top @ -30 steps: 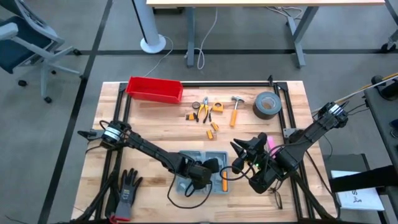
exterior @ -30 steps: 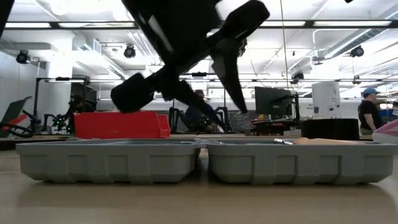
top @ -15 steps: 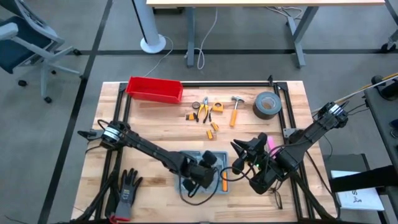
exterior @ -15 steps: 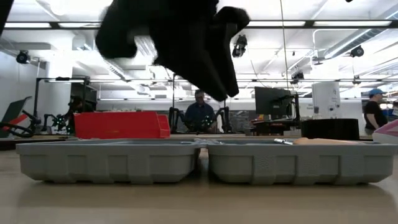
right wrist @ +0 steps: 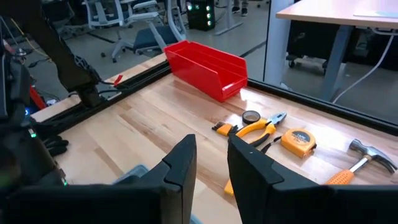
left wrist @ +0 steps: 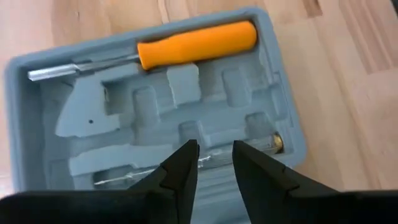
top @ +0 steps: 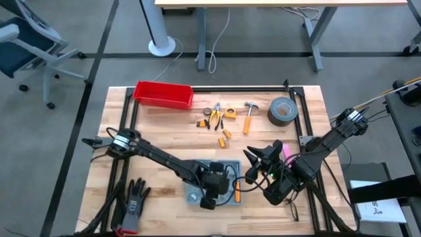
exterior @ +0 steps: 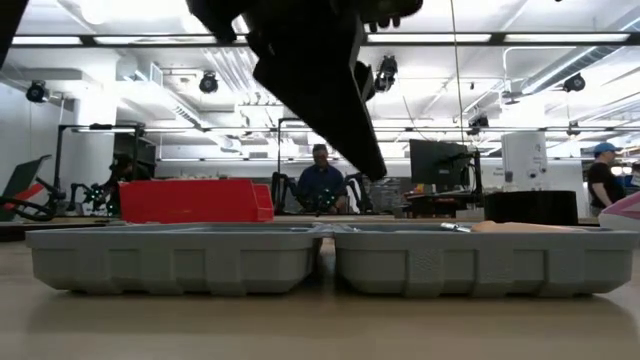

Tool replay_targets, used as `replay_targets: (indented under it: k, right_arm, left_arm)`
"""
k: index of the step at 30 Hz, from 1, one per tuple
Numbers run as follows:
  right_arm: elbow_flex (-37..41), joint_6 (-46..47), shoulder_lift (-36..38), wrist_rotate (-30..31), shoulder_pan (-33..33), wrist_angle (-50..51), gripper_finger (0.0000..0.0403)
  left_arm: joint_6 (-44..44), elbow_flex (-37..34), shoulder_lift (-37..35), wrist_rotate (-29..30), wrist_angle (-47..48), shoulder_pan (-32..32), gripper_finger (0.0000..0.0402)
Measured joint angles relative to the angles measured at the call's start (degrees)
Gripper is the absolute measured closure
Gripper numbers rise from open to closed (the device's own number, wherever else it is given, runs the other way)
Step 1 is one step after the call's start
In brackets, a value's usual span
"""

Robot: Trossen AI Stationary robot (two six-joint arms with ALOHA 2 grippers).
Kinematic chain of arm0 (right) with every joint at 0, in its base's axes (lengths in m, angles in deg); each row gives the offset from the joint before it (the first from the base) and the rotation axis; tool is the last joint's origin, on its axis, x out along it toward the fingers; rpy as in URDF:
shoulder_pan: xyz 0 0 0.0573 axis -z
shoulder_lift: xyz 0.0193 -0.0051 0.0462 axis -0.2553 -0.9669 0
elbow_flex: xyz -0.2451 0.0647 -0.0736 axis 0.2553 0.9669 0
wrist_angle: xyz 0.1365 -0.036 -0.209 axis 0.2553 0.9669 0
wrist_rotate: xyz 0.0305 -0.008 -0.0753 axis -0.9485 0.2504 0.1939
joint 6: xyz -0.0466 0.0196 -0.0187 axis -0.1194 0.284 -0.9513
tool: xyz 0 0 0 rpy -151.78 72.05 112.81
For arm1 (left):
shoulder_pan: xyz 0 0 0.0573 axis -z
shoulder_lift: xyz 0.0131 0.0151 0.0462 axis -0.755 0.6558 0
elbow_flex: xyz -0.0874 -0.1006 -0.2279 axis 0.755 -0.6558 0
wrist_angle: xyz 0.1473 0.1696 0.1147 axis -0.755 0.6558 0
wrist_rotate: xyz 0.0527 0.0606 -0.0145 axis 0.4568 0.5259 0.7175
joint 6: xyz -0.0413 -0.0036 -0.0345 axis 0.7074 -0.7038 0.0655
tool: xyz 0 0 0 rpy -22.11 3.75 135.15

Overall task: Prefit tool cases
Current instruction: Put the voltage tester screwdriver into the gray toolbox

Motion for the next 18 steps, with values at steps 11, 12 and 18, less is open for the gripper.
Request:
replay_targets:
  k: [11, 12, 18]
  right_arm:
    - [0.0, -0.3, 0.0, 0.0, -0.3, -0.5, 0.0346]
    - [0.0, -0.3, 0.0, 0.1, -0.5, -0.6, 0.0348]
    - [0.0, -0.3, 0.0, 0.3, -0.7, -0.6, 0.0348]
  left_arm:
    - [-0.3, 0.3, 5.8, 1.8, 0.1, -0.5, 0.0268]
    - [-0.4, 0.4, 6.4, 1.8, 0.2, -0.5, 0.0267]
    - [-1.1, 0.3, 5.4, 1.1, 0.4, -0.7, 0.0274]
